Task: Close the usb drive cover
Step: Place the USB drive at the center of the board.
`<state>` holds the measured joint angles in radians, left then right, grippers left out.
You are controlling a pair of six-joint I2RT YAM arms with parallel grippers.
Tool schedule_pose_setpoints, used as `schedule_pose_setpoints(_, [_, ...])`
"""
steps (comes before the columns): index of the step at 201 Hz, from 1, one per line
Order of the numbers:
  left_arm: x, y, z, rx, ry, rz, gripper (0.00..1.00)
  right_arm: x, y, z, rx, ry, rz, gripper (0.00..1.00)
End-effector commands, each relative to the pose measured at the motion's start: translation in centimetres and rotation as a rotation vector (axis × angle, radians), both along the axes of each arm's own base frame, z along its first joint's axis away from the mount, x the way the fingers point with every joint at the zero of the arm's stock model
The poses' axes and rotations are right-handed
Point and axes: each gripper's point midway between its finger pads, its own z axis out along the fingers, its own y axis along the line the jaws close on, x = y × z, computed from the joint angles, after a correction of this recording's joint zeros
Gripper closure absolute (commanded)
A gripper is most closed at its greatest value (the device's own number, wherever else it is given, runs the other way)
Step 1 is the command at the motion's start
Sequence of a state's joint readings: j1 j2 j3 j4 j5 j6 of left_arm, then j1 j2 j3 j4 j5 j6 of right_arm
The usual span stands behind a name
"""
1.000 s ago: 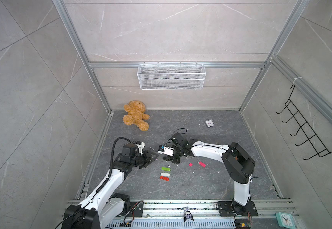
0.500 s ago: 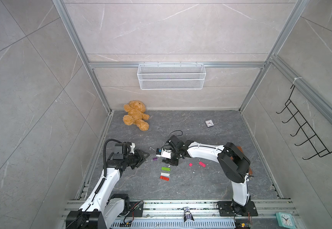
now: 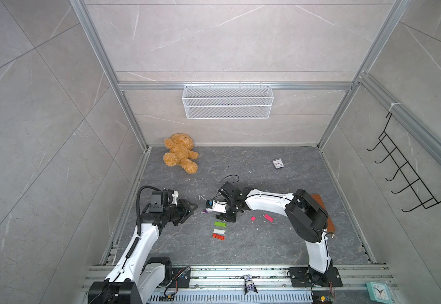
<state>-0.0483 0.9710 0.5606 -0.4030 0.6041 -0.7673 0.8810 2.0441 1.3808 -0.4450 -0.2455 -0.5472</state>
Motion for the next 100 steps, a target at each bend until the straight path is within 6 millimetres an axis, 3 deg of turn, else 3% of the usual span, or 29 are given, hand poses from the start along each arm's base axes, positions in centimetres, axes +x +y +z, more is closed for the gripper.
schedule_pose_setpoints(1, [-0.3, 0.0, 0.4, 0.000, -0.021, -0.022, 0.56, 0.2, 0.4, -0.1, -0.014, 0.000, 0.006, 0.64])
schedule_pose_setpoints(46, [-0.5, 1.9, 0.3, 0.019, 0.013, 0.043, 0.55, -0.3, 2.4, 3.6, 0.142, -0.011, 0.099, 0.60])
schedule_pose_setpoints(66, [-0.3, 3.0, 0.4, 0.000, 0.023, 0.090, 0.55, -0.4, 4.2, 5.5, 0.261, -0.031, 0.168, 0.58])
schedule_pose_setpoints(100, [0.4, 4.1, 0.3, -0.048, 0.050, 0.147, 0.56, 0.8, 7.8, 5.7, 0.290, 0.025, 0.235, 0.58])
